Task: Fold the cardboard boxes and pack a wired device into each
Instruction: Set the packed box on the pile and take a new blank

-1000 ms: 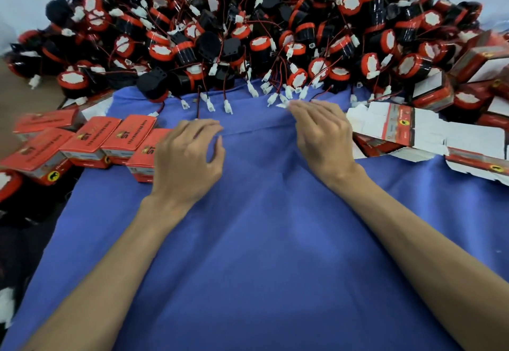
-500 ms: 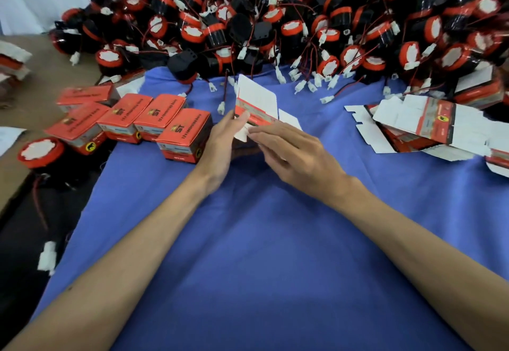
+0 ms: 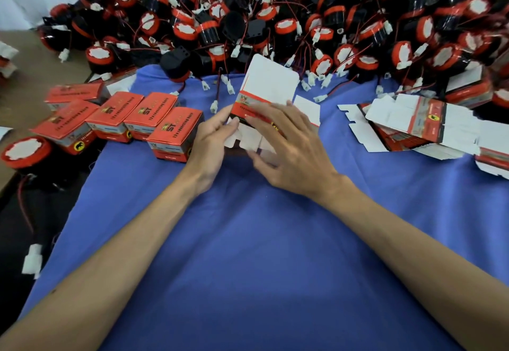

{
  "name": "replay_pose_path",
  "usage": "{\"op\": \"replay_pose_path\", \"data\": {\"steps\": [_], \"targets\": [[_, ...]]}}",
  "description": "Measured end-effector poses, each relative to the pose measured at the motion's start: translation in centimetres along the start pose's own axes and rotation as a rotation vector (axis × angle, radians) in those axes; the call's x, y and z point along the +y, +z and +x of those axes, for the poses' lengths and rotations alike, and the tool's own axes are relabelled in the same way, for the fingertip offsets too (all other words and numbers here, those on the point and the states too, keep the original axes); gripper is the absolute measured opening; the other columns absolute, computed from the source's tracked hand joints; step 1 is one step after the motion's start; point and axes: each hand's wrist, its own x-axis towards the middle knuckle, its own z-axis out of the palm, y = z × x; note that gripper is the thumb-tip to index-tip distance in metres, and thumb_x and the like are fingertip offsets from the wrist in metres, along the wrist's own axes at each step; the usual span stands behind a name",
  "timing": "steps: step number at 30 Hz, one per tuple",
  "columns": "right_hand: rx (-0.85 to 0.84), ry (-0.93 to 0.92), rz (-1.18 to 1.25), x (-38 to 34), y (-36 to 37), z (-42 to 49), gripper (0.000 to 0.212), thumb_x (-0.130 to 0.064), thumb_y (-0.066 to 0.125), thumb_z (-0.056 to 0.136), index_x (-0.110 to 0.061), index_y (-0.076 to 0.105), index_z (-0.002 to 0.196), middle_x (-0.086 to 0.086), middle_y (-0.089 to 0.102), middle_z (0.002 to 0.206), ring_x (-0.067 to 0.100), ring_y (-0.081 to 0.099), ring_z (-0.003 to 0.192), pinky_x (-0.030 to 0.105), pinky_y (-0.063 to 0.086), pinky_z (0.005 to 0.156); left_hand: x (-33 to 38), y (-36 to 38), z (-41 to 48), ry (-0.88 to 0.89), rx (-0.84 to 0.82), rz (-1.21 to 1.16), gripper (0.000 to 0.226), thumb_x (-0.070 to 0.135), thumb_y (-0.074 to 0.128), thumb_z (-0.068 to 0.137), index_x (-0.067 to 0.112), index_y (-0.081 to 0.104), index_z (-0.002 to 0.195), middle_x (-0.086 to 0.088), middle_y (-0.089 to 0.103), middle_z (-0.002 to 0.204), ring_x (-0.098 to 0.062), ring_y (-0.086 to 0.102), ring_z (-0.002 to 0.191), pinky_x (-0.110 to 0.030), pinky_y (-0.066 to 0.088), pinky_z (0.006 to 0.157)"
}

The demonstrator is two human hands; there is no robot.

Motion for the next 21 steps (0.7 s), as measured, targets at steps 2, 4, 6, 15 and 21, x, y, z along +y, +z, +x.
{"op": "replay_pose_path", "data": {"steps": [2, 4, 6, 15, 21], "targets": [[-0.137, 0.132, -0.056, -0.13, -0.27, -0.02, 0.059, -0.039, 0.061, 0.084, -0.005, 0.055, 0.132, 0.016, 0.043, 0.145, 0.034, 0.042, 0.133, 0.057, 0.028, 0.110, -0.13, -0.09, -0.01, 0.001, -0.010, -0.005, 0.033, 0.008, 0.039, 0.102, 0.023, 0.061, 0.121, 0.007, 0.072, 0.104, -0.012, 0.066, 0.101, -0.032, 0.056, 0.078], [-0.274, 0.247, -0.041, -0.20, -0.42, -0.05, 0.075, -0.051, 0.056, 0.085, -0.011, 0.038, 0.145, 0.015, 0.024, 0.155, 0.033, 0.023, 0.144, 0.060, 0.015, 0.113, -0.18, -0.08, -0.06, 0.004, -0.028, -0.017, 0.031, 0.016, 0.043, 0.098, 0.029, 0.063, 0.119, -0.001, 0.069, 0.104, -0.017, 0.063, 0.100, -0.039, 0.053, 0.084], [-0.329, 0.307, 0.032, -0.13, -0.50, -0.07, 0.080, -0.054, 0.054, 0.088, -0.012, 0.026, 0.150, 0.014, 0.012, 0.159, 0.031, 0.010, 0.147, 0.061, 0.010, 0.114, -0.09, 0.02, -0.05, 0.003, -0.041, -0.028, 0.030, 0.024, 0.046, 0.094, 0.033, 0.068, 0.112, -0.013, 0.055, 0.103, -0.025, 0.050, 0.098, -0.046, 0.044, 0.086], [-0.347, 0.402, 0.270, 0.40, -0.71, -0.05, 0.086, -0.050, 0.054, 0.089, -0.012, 0.009, 0.152, 0.013, -0.004, 0.160, 0.027, -0.004, 0.148, 0.052, 0.017, 0.116, -0.10, 0.42, -0.28, -0.036, -0.091, -0.097, 0.052, 0.034, 0.053, 0.094, -0.017, 0.056, 0.102, -0.022, 0.059, 0.101, -0.032, 0.060, 0.095, -0.035, 0.054, 0.079], [-0.296, 0.434, 0.280, 0.68, -0.66, -0.20, 0.087, -0.053, 0.052, 0.085, -0.014, 0.012, 0.152, 0.011, 0.005, 0.160, 0.025, 0.008, 0.148, 0.045, 0.022, 0.115, -0.20, 0.50, -0.54, -0.034, -0.150, -0.143, 0.024, 0.023, 0.053, 0.090, 0.011, 0.073, 0.097, -0.010, 0.074, 0.101, -0.027, 0.070, 0.098, -0.032, 0.056, 0.081]]}}
